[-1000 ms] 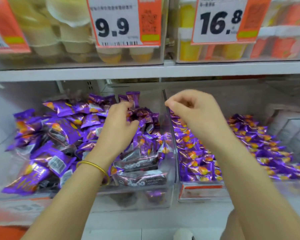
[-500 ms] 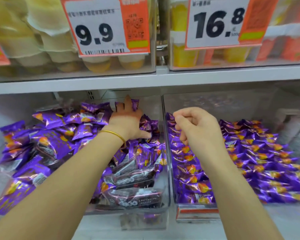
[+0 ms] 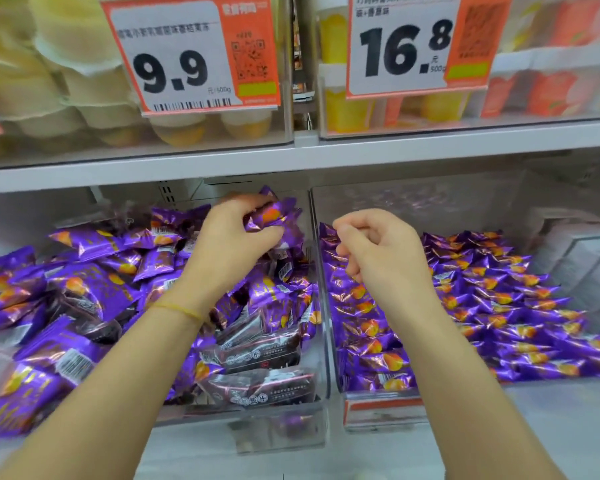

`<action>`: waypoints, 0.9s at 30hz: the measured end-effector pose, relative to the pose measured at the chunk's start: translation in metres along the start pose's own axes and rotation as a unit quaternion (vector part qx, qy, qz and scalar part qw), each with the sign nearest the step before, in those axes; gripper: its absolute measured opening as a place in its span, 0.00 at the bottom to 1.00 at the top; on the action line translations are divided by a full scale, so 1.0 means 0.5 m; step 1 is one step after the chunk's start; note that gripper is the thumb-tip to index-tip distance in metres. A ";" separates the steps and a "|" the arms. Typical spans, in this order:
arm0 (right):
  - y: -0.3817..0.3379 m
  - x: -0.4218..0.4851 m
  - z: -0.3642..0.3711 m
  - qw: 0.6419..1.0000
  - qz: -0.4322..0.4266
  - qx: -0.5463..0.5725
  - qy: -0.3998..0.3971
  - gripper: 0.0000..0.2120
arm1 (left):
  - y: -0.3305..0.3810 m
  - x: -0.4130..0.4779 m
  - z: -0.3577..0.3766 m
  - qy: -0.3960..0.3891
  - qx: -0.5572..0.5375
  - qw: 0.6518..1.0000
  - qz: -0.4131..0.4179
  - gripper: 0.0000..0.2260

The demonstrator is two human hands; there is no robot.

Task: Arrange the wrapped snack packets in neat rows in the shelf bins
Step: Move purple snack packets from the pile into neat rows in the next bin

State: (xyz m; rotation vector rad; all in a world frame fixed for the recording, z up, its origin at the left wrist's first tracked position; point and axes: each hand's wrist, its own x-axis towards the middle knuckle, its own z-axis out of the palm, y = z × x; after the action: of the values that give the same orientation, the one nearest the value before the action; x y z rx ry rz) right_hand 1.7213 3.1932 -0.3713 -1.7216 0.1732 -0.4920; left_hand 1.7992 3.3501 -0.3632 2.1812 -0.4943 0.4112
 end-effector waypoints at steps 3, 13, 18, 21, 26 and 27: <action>-0.011 -0.011 0.009 0.999 -0.022 0.030 0.002 0.06 | 0.028 -0.055 -0.021 -0.037 -0.269 0.957 -0.101 0.10; -0.033 -0.029 0.044 0.996 -0.057 0.016 -0.072 0.09 | 0.036 -0.108 -0.042 -0.070 -0.575 0.798 -0.167 0.09; -0.025 -0.020 0.046 0.998 -0.040 0.025 -0.039 0.06 | 0.037 -0.101 -0.046 -0.061 -0.592 0.774 -0.217 0.18; -0.024 -0.020 0.051 0.997 -0.020 0.070 -0.004 0.07 | 0.043 -0.102 -0.041 -0.046 -0.578 0.781 -0.230 0.17; -0.032 -0.022 0.052 0.989 -0.033 0.125 0.066 0.06 | 0.037 -0.097 -0.040 -0.023 -0.549 0.795 -0.257 0.07; -0.035 -0.022 0.051 0.987 -0.050 0.135 0.074 0.06 | 0.035 -0.097 -0.041 -0.021 -0.548 0.796 -0.256 0.07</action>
State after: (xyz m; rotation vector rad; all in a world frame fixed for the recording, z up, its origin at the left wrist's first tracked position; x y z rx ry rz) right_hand 1.7191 3.2241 -0.3603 -1.4347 0.1197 -0.6861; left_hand 1.7463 3.3662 -0.3612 1.0889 -0.0692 -0.2185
